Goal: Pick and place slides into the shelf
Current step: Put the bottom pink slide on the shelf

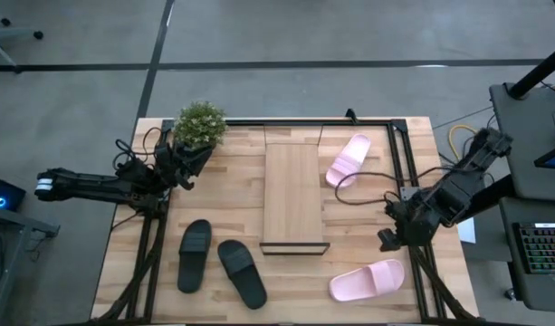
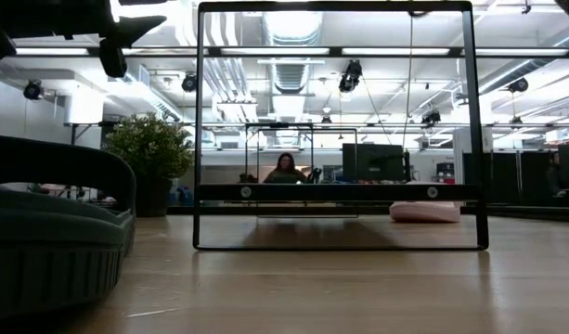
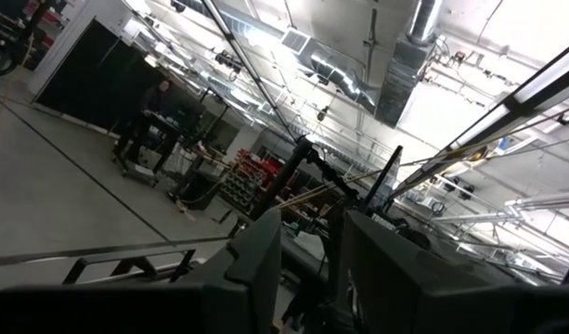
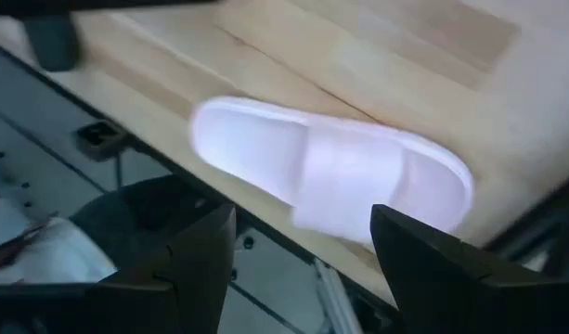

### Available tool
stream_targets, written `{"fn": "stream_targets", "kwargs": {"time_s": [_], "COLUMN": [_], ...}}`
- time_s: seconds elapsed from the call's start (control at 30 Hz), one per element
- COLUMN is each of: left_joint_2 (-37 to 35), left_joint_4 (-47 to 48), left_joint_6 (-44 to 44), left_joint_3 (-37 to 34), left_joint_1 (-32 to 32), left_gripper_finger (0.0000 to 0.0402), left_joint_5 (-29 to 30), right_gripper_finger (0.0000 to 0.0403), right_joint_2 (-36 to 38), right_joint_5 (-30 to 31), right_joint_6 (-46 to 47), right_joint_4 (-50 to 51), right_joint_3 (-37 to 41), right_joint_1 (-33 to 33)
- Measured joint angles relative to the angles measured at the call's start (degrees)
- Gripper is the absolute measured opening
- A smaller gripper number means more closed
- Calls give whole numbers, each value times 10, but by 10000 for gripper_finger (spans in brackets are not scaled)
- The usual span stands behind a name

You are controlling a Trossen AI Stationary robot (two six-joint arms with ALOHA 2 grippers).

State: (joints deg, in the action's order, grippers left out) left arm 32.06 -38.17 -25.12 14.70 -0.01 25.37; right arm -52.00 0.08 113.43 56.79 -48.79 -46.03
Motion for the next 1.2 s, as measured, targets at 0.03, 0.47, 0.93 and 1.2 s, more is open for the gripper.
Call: {"fn": "stream_targets", "kwargs": {"time_s": [0.03,0.47,0.93,1.2], "left_joint_2": [2,20,43,54], "left_joint_4": [0,-3,-4,-5], "left_joint_6": [0,-1,-1,-2], "left_joint_3": [0,0,0,0], "left_joint_1": [0,0,0,0], "left_gripper_finger": [107,107,107,107], "left_joint_5": [0,0,0,1], "right_gripper_finger": [242,242,242,242], "right_joint_2": [-2,-64,-192,-221], "right_joint_5": [0,49,84,137], "right_joint_6": [14,151,160,158], "right_joint_4": [-1,-11,-76,-94], "right_joint_3": [5,27,34,47], "right_joint_1": [-13,-117,-176,-188]}}
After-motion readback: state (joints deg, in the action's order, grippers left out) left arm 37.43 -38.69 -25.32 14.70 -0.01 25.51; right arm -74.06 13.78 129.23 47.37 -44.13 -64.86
